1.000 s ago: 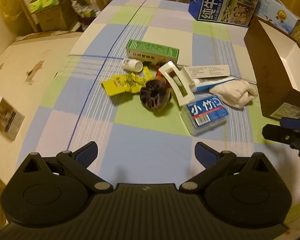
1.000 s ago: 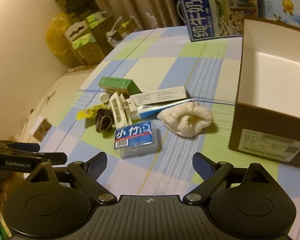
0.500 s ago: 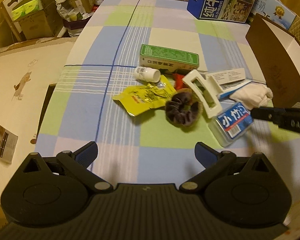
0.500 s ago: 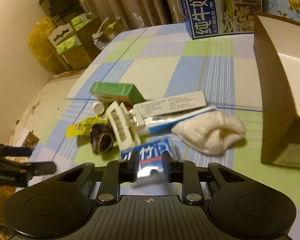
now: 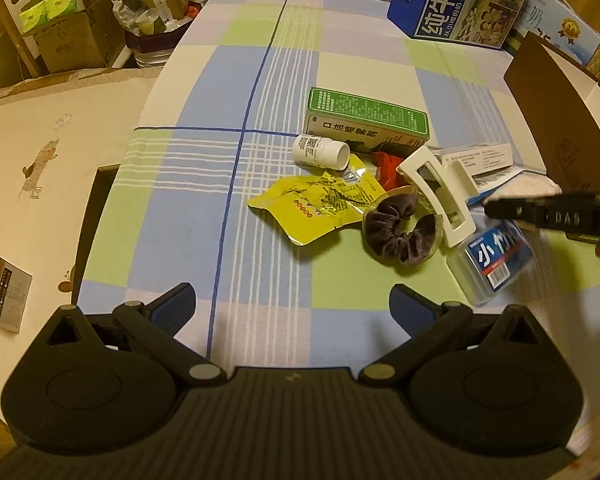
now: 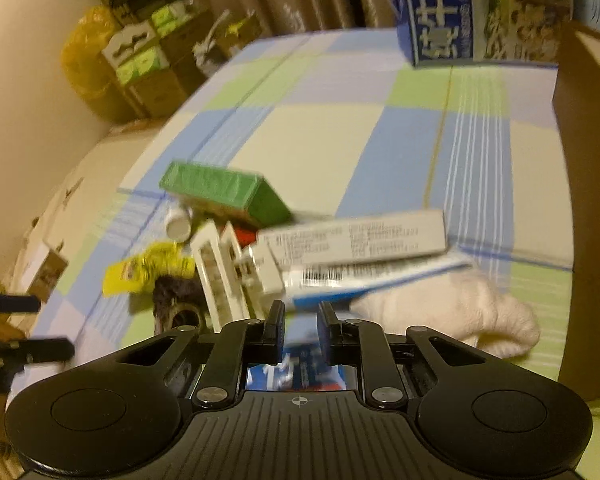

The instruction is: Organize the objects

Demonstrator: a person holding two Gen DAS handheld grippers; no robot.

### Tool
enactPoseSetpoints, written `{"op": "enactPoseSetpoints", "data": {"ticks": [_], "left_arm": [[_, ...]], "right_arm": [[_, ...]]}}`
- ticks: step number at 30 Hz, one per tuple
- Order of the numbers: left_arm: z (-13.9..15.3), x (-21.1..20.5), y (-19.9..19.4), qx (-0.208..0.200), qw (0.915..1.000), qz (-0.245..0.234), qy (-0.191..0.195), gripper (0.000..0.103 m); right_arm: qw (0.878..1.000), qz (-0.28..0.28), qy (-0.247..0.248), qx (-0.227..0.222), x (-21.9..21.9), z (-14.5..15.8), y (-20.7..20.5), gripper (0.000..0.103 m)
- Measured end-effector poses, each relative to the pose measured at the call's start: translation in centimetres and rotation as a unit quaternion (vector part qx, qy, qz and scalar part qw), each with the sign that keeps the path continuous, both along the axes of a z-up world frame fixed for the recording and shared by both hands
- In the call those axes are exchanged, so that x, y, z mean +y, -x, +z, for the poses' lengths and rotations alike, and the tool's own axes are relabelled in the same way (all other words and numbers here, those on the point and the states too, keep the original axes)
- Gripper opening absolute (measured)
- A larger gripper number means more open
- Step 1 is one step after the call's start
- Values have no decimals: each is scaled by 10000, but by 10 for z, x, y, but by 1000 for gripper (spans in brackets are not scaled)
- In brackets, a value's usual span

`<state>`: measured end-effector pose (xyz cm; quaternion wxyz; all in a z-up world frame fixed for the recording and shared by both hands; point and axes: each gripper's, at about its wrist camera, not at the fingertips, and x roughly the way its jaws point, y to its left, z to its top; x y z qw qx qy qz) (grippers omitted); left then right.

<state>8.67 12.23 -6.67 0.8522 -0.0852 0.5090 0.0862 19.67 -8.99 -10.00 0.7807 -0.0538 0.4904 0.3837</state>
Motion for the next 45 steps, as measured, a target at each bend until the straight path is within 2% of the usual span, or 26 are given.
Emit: {"op": "enactPoseSetpoints", "data": {"ticks": [8,11,13,15,16,17,19,22,27,31,33,34,37,40,45], "left_arm": [[-8,5,0,90,9999,-1,71,102],[-11,5,0,142,9999,-33,89,102],[-13,5,1,162,9998,-75,89,102],[-14,4,1,185,9997,-121,90,102],[-14,4,1,190,9997,-153,93,102],[-15,3,1,193,9996,-176,95,102],[-15,2,3,192,9995,-207,103,102],[-15,2,5,180,9995,-218,127,102],[-15,2,10,164,9995,-208,165,102],[-15,0,12,148,9995,-226,172,102],[-15,-1,13,129,9995,-248,170,102],[-15,-2,12,115,9994,-272,164,102],[-15,-7,9,63,9991,-385,151,101],[-14,-14,2,-1,9984,-550,114,100],[-11,-30,-15,-237,9946,-1011,32,95]], "right_arm": [[9988,-92,50,487,-38,-4,47,16],[9989,-166,-29,435,-50,5,69,16],[9993,12,-234,306,-54,14,81,18],[9982,509,-295,128,-53,22,92,42],[9966,804,-170,-34,-50,23,98,66],[9942,1045,-17,-268,-47,25,104,73],[9836,1623,323,-714,-38,26,116,73],[9718,2177,454,-787,-30,20,125,74],[9587,2574,794,-917,-20,5,128,73],[9529,2668,1035,-1000,-12,-6,129,73],[9512,2671,1103,-1082,-11,-9,129,69],[9517,2641,1114,-1100,-12,-9,129,64],[9570,2450,1105,-1093,-16,-9,125,59],[9674,2042,1115,-997,-24,-7,116,55],[9875,853,1117,-713,-49,-3,95,55]]}}
